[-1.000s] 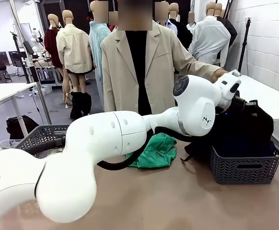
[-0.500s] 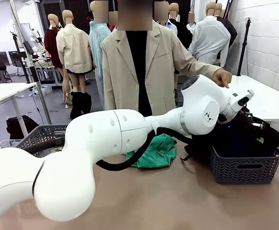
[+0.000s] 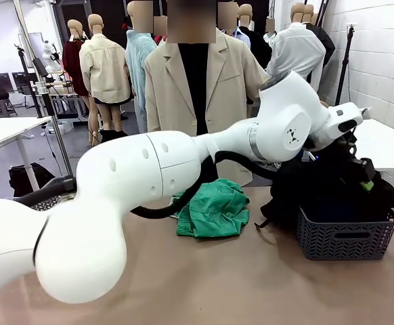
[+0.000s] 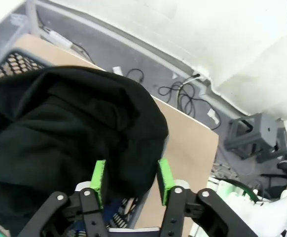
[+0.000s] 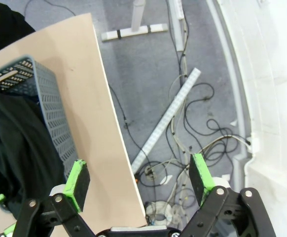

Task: Sort the tops and bottoms.
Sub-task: Sort the clothes according to human instructions.

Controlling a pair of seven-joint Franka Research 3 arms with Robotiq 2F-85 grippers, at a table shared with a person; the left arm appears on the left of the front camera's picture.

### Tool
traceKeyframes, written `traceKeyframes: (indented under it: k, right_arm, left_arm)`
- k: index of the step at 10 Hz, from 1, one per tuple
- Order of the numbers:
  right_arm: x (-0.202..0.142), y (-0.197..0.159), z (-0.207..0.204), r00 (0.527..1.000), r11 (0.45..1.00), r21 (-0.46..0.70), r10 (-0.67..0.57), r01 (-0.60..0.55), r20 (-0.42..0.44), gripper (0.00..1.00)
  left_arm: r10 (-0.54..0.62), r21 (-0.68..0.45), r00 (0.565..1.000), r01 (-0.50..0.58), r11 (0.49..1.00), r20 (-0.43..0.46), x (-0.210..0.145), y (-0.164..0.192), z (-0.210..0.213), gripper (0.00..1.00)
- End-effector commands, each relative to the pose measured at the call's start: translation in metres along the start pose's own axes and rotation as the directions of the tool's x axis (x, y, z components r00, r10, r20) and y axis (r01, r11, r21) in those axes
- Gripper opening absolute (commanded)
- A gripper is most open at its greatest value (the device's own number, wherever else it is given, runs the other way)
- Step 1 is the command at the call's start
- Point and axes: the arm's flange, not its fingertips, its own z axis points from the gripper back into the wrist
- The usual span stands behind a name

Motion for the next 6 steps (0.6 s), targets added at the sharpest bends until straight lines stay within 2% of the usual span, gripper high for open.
traceKeyframes:
  k: [1, 3, 4, 5, 6]
  right_arm:
    - [-0.001, 0.000, 0.000, 1.000, 1.000, -0.010, 0.013, -0.013, -0.001, 1.00]
    - [-0.001, 0.000, 0.000, 1.000, 1.000, -0.010, 0.013, -0.013, -0.001, 1.00]
    - [-0.001, 0.000, 0.000, 1.000, 1.000, -0.010, 0.013, -0.013, -0.001, 1.00]
    - [-0.001, 0.000, 0.000, 1.000, 1.000, -0.010, 0.013, -0.013, -0.001, 1.00]
    - [-0.001, 0.000, 0.000, 1.000, 1.000, -0.010, 0.013, -0.013, -0.001, 1.00]
  left_arm:
    - [-0.074, 0.086, 0.997, 0.075, 0.994, -0.019, 0.063, 0.009, -0.011, 1.00]
    - [-0.104, 0.168, 0.993, 0.111, 0.980, -0.048, 0.057, 0.007, 0.025, 1.00]
    - [-0.123, 0.288, 0.991, 0.133, 0.948, -0.052, 0.053, 0.005, 0.052, 1.00]
    - [-0.113, 0.352, 0.993, 0.120, 0.928, -0.041, 0.046, 0.002, 0.076, 1.00]
    - [-0.117, 0.409, 0.989, 0.146, 0.901, -0.096, 0.036, 0.002, 0.094, 1.00]
